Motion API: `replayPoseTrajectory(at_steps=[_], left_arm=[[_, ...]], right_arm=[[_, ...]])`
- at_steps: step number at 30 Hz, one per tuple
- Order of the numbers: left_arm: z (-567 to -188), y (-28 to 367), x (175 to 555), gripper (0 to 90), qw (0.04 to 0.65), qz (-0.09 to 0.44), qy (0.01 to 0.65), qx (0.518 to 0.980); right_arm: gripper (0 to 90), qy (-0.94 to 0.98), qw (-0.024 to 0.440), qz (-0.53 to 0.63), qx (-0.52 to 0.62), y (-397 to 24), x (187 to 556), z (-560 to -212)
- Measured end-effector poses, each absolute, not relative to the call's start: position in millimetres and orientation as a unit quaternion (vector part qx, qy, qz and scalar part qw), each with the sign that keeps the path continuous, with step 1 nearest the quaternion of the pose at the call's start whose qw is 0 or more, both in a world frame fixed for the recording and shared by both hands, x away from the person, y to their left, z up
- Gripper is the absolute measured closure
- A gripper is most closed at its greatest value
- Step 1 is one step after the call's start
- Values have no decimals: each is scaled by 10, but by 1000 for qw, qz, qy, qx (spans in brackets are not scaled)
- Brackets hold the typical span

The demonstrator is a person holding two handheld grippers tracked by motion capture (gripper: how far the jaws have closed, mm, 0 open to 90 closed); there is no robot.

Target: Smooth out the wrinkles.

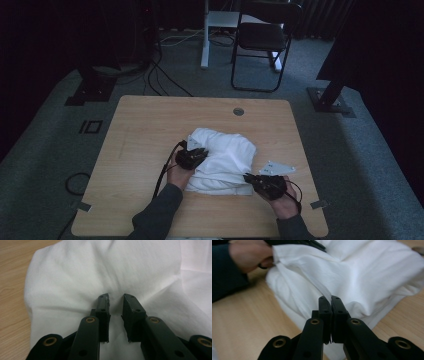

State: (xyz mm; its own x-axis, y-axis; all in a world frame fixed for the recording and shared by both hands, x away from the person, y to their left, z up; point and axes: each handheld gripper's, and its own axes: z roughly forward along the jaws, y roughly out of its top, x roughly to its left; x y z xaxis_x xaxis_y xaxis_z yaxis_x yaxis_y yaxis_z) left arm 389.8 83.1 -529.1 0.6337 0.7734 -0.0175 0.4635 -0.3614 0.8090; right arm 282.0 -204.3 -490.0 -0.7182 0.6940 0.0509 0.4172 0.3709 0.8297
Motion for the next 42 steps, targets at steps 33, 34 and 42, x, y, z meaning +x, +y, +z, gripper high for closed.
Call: replayPoseTrajectory(at_steps=[33,34,42], left_arm=[[-5264,839,3814,645,425,198,383,796],[-5257,836,3806,632,430,193,378,797],[-5030,795,3528,568,447,195,345,802]], right_arm=[[892,790,174,452,375,-1943,3127,-4922],[892,788,176,454,377,-2013,3081,-4912],[496,781,182,428,416,-2162,3013,-5037]])
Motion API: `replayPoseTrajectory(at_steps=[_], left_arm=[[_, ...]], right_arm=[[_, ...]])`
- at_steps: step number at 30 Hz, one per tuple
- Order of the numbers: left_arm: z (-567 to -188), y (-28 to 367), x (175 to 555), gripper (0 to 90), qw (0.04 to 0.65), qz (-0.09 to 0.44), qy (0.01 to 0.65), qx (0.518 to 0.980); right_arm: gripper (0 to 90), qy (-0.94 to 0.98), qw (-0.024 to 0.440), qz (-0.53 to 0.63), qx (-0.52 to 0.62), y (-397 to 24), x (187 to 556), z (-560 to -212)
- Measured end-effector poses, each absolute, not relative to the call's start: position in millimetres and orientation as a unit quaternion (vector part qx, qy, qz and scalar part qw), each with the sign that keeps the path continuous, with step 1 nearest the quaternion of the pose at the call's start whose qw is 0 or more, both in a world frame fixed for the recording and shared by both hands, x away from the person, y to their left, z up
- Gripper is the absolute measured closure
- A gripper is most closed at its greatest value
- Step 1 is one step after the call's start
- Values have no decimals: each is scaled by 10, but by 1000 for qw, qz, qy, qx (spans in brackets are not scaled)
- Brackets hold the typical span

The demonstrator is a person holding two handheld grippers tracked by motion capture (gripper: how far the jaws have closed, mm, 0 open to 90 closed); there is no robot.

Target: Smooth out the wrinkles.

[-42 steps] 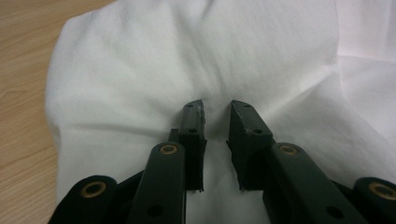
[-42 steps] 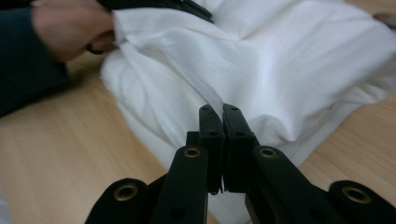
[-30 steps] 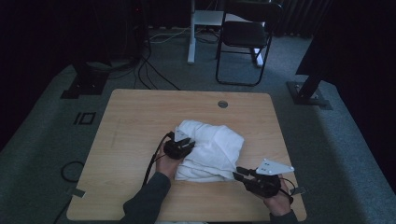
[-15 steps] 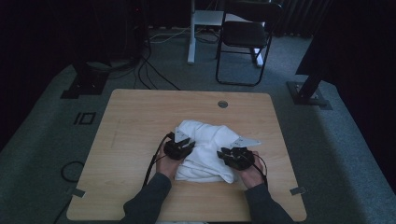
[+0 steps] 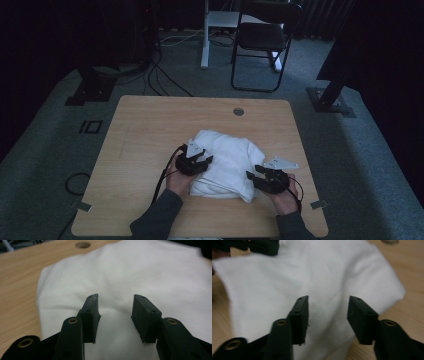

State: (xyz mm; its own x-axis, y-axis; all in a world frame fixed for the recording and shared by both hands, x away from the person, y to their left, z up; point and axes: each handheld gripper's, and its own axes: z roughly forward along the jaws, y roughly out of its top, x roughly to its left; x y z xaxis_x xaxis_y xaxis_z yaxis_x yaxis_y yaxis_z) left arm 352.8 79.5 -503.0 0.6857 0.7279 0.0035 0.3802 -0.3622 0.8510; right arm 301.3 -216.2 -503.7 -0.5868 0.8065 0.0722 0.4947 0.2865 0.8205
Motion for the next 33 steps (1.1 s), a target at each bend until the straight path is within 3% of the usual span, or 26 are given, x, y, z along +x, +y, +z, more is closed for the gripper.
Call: replayPoseTrajectory(at_steps=[7,10,18,33], left_arm=[[-4980,787,3232,561,467,147,323,810],[-5125,778,3068,575,477,101,326,810],[-5311,745,3011,573,480,78,325,811],[-5278,962,3316,576,448,141,354,809]], right_arm=[[439,803,181,433,368,-1902,2901,-5031],[457,822,167,394,376,-1809,3021,-5275],[449,828,192,361,383,-1781,3252,-5469],[456,812,165,382,409,-1456,3802,-5503]])
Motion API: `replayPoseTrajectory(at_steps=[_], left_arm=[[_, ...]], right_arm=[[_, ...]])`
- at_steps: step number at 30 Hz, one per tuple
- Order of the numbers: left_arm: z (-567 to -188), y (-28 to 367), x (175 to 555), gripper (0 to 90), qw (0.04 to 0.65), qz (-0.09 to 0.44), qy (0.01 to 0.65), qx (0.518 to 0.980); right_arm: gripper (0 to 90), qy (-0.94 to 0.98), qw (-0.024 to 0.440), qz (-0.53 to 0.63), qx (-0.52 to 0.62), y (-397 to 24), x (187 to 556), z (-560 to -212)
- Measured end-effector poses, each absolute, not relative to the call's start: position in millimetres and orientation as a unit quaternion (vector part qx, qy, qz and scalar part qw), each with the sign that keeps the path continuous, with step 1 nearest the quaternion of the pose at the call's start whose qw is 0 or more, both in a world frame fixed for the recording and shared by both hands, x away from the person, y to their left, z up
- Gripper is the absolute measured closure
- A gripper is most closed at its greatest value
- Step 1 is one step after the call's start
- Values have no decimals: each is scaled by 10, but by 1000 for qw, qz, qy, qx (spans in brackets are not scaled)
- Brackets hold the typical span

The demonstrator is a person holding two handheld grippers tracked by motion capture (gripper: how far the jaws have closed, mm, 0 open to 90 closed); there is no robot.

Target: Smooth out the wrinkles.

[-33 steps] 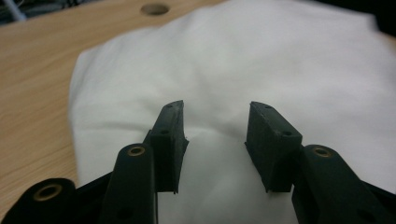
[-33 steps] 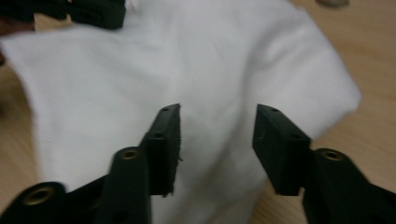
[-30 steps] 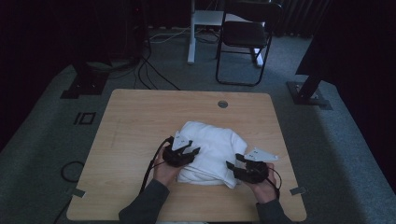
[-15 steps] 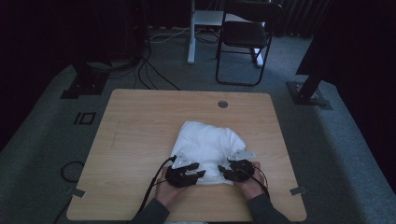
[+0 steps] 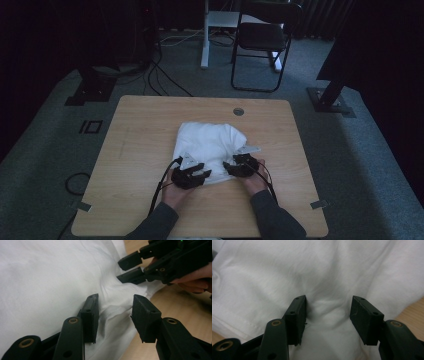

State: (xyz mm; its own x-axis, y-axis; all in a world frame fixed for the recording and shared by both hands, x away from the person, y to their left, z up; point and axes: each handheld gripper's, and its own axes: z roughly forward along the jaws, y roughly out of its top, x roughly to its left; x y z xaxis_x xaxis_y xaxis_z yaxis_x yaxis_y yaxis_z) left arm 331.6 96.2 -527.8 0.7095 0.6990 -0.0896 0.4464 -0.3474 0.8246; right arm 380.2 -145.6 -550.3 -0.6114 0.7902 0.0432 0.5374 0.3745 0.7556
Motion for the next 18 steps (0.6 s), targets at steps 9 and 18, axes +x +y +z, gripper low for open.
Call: replayPoseTrajectory(at_steps=[9,18], left_arm=[[-5274,1103,3520,574,446,160,376,796],[-5014,1364,3381,536,477,200,379,768]], right_arm=[[438,808,167,390,409,-1266,4028,-5496],[334,756,173,471,421,-1576,3845,-5145]])
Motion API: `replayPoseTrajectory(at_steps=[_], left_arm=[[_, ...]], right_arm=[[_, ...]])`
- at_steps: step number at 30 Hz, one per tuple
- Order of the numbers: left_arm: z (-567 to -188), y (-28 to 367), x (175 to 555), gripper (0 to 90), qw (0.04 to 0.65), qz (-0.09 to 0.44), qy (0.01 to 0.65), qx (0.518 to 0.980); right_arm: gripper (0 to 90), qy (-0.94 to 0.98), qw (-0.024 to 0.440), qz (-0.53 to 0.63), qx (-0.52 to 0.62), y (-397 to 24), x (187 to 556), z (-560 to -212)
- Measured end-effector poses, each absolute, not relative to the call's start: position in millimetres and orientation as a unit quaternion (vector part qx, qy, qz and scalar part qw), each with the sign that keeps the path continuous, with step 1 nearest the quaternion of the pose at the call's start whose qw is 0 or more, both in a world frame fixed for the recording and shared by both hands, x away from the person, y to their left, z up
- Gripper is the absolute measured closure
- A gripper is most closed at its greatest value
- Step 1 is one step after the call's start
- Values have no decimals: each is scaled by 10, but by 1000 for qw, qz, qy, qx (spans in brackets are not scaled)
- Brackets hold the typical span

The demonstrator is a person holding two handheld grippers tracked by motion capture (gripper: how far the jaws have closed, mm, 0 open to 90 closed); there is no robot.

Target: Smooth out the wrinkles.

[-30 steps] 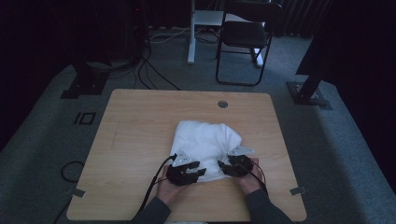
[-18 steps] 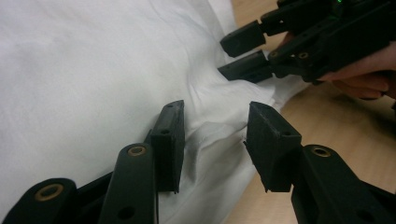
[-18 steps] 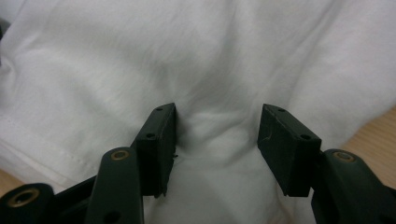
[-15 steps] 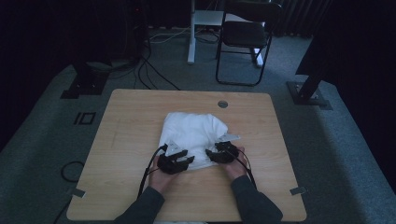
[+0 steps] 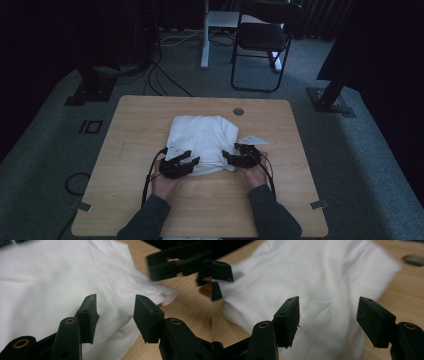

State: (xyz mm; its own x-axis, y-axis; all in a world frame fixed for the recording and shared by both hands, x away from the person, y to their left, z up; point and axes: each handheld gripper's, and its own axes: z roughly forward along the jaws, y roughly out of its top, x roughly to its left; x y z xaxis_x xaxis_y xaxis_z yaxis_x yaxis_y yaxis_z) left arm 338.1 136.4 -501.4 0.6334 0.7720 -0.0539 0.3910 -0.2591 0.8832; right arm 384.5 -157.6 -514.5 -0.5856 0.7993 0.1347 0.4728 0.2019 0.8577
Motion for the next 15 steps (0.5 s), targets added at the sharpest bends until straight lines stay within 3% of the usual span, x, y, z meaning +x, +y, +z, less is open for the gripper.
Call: replayPoseTrajectory(at_steps=[7,15], left_arm=[[-4984,1727,3186,535,477,232,396,750],[-5121,1948,3119,530,463,239,422,742]], right_arm=[[332,747,217,457,431,-2015,3481,-5119],[333,720,221,454,477,-2446,3291,-5239]])
